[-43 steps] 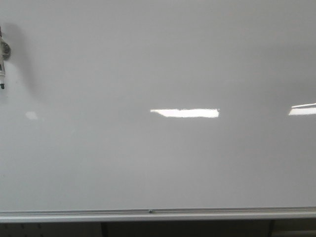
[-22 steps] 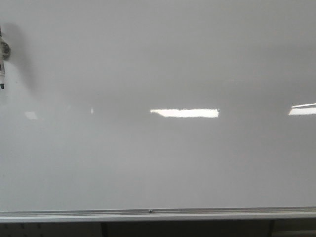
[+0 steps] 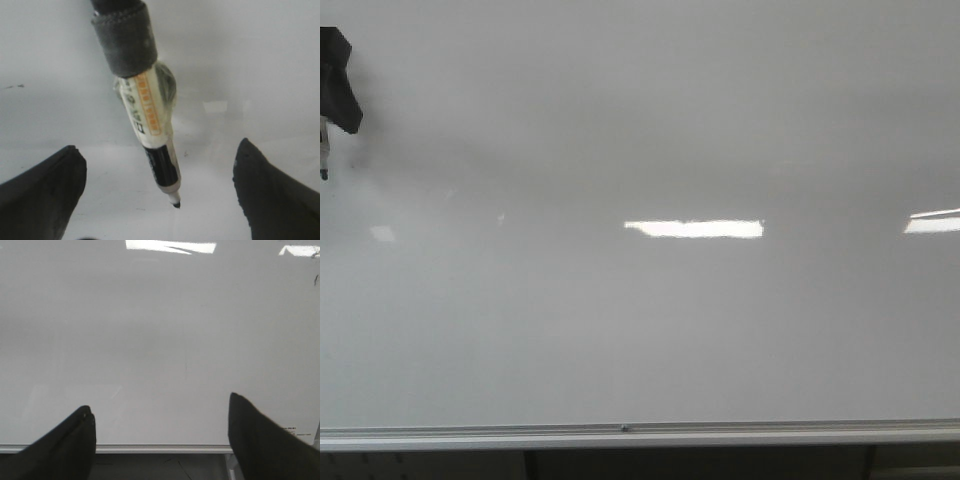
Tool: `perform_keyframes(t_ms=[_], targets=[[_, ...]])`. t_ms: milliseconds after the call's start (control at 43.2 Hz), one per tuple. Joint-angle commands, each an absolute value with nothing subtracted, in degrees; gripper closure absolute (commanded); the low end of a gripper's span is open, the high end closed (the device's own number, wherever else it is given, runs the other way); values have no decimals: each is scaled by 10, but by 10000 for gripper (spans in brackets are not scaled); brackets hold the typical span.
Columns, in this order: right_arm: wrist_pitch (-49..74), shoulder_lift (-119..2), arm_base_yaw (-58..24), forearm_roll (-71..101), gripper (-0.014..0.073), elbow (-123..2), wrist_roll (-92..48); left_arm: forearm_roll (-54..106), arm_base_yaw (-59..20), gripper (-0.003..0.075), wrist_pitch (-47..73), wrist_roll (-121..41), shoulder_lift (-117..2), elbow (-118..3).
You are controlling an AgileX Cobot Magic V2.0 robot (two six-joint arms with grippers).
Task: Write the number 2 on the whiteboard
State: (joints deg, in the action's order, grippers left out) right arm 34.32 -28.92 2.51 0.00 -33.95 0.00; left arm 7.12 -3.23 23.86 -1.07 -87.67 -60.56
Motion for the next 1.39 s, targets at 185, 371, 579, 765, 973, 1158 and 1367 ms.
perform_keyframes(t_ms=[185, 371, 579, 765, 973, 1158, 1367], targets=[[300, -295, 24, -4, 21, -355, -6, 78, -36, 170, 177, -10, -884, -632], [300, -295, 24, -4, 21, -355, -6, 76, -36, 360, 175, -10, -889, -632], [300, -295, 24, -4, 21, -355, -6, 75, -36, 513, 176, -10, -889, -632], [300, -295, 24, -4, 21, -355, -6, 75, -36, 591, 181, -10, -889, -632], [300, -295, 24, -4, 21, -355, -6, 74, -36, 639, 182, -10, -889, -632], [300, -295, 24, -4, 21, -355, -6, 71, -36, 660, 208, -10, -885, -633], [300, -295, 24, -4, 21, -355, -6, 64, -36, 660, 306, -65, -841, -653]])
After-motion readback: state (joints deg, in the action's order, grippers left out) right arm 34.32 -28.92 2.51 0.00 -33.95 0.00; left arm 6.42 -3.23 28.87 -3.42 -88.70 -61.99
